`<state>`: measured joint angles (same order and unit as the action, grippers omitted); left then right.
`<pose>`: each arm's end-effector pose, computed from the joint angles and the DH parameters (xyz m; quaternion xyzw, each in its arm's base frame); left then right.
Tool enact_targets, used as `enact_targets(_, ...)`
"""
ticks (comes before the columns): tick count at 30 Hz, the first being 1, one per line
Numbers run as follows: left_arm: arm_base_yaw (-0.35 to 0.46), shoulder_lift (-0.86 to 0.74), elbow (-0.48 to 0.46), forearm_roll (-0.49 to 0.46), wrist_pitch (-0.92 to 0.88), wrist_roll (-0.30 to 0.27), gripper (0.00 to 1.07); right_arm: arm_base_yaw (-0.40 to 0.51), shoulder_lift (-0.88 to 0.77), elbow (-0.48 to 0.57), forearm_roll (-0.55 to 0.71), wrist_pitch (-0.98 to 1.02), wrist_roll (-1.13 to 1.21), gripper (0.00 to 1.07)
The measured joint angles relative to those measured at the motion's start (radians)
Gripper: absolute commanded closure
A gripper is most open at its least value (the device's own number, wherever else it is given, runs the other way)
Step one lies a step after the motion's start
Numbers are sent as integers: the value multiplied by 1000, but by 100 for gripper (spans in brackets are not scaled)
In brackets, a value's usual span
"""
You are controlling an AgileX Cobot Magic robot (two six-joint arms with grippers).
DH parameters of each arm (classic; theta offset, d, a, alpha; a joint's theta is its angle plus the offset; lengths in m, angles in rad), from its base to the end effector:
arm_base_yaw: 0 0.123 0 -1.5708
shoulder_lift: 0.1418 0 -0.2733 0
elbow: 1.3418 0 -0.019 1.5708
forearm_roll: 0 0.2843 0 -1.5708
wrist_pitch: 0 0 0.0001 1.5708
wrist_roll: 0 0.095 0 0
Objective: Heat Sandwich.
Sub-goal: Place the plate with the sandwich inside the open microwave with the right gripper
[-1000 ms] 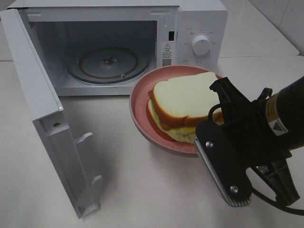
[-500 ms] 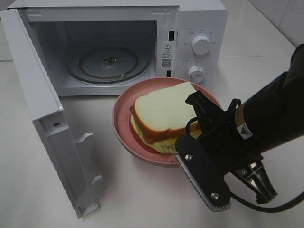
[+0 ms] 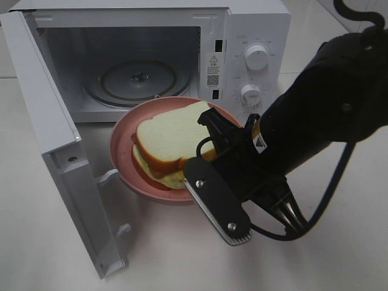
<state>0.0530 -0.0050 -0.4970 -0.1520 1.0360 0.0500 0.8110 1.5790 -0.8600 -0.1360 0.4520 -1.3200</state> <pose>0.0408 -0.0102 0.2937 0.0008 0.8438 -0.0484 0.5345 0.2287 0.2325 0.1570 -0.8725 0.4231 -0.1027 0.2218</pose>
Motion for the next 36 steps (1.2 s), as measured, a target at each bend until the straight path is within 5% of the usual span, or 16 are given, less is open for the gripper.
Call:
enact_targets(16, 0, 0, 0, 0, 0, 0, 3, -139, 149, -221, 168, 86, -229, 107)
enact_targets(36, 0, 0, 0, 0, 0, 0, 3, -150, 330, -468, 238, 190, -332, 107)
